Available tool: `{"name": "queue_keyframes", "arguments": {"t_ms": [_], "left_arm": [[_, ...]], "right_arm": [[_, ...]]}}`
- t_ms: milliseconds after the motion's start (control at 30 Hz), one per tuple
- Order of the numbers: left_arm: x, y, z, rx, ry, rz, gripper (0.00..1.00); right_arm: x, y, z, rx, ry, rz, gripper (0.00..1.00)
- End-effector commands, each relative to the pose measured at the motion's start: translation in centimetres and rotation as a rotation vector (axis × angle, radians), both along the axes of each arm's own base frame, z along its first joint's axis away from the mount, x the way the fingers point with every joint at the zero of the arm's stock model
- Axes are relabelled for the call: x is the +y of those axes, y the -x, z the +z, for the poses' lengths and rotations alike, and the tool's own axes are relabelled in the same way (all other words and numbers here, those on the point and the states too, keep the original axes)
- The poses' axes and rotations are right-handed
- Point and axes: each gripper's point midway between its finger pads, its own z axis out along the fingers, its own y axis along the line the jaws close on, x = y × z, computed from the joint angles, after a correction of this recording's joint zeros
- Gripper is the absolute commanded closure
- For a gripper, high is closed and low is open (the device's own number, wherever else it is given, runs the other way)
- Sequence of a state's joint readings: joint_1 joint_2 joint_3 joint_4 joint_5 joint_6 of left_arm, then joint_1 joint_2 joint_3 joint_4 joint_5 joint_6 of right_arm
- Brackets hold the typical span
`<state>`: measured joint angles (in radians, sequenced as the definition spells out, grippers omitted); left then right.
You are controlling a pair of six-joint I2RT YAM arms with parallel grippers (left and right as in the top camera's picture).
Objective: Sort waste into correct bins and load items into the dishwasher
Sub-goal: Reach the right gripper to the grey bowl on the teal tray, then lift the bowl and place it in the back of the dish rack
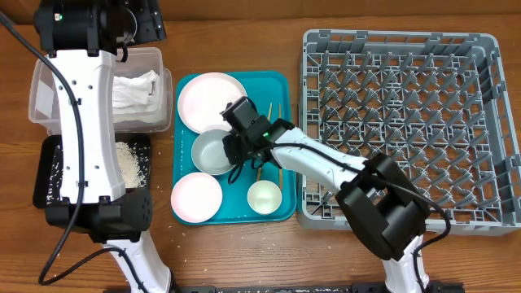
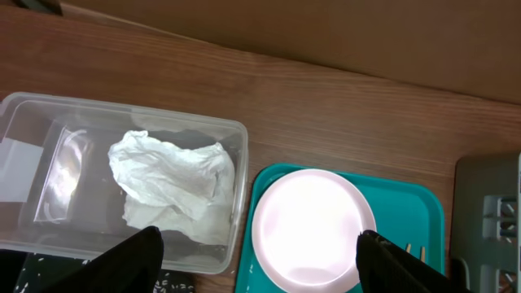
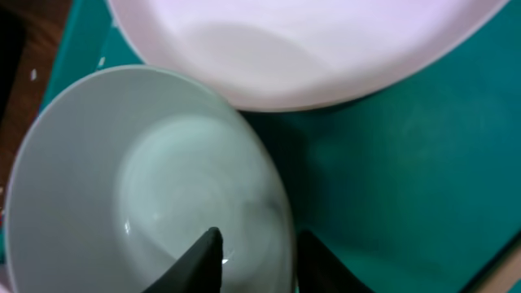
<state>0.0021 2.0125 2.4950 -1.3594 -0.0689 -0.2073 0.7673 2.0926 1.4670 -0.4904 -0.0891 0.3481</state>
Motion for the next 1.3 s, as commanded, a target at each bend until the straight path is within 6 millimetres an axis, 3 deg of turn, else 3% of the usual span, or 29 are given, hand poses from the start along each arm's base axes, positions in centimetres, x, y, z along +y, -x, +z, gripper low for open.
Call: {"name": "queue_keyframes", "arguments": {"t_ms": [0,100,133,167,300,400,533,567,600,667,700,767,900,1033,1167,1267], "left_arm": [[0.6,-0.1,-0.2,0.004,-0.017,0.018,0.21],[0.6,-0.3,-0.7,0.015,-0.016,0.018,0.21],[0.6,-0.5,-1.2,0.027,-0.016,0.018,0.21],[0.6,-0.5,-1.4,0.032,-0.016,0.018,0.21],[0.6,-0.8,-2.3,0.052,-0.016,0.017,0.21],[0.6,-1.0,-2.3,0.049,-0.016,0.018,0.19],[0.6,-1.1,-2.2,0.044,-0.016,0.017,0.16],[0.6,-1.1,-2.3,0.045,-0.016,0.017,0.13],[0.6,-1.0,-2.3,0.047,-0.016,0.017,0.00],[0.6,-0.9,-2.4,0.052,-0.016,0.017,0.00],[0.6,-0.9,-2.4,0.052,-0.016,0.016,0.00],[0.6,-0.9,-2.4,0.052,-0.016,0.016,0.00],[0.6,-0.9,-2.4,0.052,-0.016,0.016,0.00],[0.6,-0.9,-2.4,0.052,-0.016,0.016,0.00],[0.6,-0.9,-2.4,0.052,-0.016,0.016,0.00],[0.6,-0.9,-2.4,0.052,-0.016,0.016,0.00]], "right_arm": [[-0.7,-1.6,0.4,-0.038,0.016,-0.057,0.73],[-0.7,-1.6,0.3,-0.036,0.018,-0.057,0.80],[-0.7,-1.6,0.3,-0.035,0.019,-0.056,0.92],[-0.7,-1.5,0.3,-0.035,0.020,-0.056,0.96],[-0.9,-2.1,1.6,-0.048,0.007,-0.067,0.96],[-1.5,-3.2,5.0,-0.077,-0.021,-0.090,0.96],[-3.5,-5.5,12.8,-0.186,-0.065,-0.160,0.96],[-4.5,-6.1,14.6,-0.225,-0.056,-0.194,0.96],[-5.9,-6.8,16.5,-0.272,-0.036,-0.238,0.96],[-10.0,-8.5,20.2,-0.394,0.037,-0.371,0.96],[-14.6,-10.1,23.1,-0.520,0.130,-0.527,0.96],[-19.0,-11.3,24.6,-0.619,0.251,-0.668,0.96],[-25.0,-13.1,24.6,-0.691,0.468,-0.758,0.96],[-29.1,-14.0,23.9,-0.689,0.579,-0.846,0.96],[-31.4,-15.3,23.7,-0.701,0.621,-0.868,0.96],[-32.2,-16.4,24.0,-0.727,0.673,-0.822,0.96]]}}
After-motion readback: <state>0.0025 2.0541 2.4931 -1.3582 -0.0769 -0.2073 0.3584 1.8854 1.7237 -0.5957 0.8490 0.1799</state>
